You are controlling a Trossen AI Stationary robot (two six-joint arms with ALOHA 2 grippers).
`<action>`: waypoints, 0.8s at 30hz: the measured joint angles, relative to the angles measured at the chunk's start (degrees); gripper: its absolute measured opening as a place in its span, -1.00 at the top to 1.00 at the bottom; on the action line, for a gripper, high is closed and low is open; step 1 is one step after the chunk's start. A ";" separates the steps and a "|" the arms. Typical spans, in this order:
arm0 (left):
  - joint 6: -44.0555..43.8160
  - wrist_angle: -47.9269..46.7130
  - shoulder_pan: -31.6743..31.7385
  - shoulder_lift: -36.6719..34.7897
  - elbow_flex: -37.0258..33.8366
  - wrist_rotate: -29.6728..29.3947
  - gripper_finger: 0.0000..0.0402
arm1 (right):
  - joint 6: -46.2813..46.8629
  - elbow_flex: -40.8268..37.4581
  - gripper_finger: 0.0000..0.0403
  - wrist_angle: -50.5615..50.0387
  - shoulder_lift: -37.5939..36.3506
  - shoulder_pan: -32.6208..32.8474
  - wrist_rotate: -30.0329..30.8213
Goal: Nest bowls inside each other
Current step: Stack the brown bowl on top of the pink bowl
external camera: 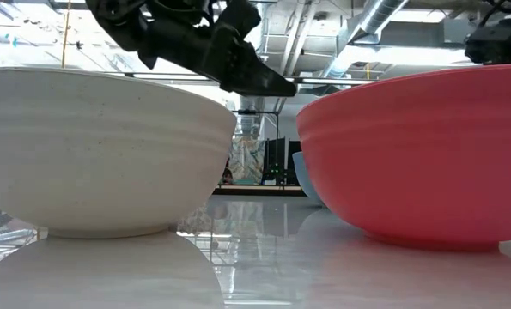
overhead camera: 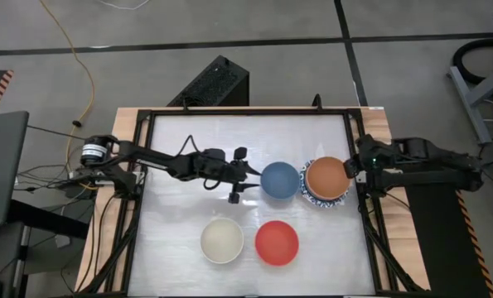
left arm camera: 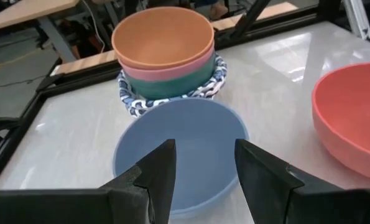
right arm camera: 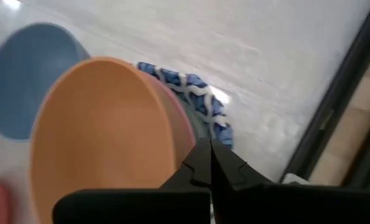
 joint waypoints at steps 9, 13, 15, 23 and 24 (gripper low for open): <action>-0.29 0.75 0.13 1.28 0.85 0.35 0.23 | -6.41 2.41 0.95 0.83 0.23 0.00 7.60; -0.98 1.49 0.90 1.28 0.85 5.48 0.23 | -13.49 3.13 0.95 5.77 -1.79 0.00 7.09; -1.72 1.40 1.53 1.28 0.85 7.25 0.23 | -15.77 2.73 0.95 7.62 -3.34 0.04 5.67; -3.67 2.17 3.44 1.28 0.85 10.12 0.23 | -14.61 -1.42 0.95 7.82 -10.48 0.02 4.30; -3.40 2.15 3.48 1.28 0.85 10.12 0.23 | -14.59 -1.96 0.95 7.87 -11.18 0.02 4.32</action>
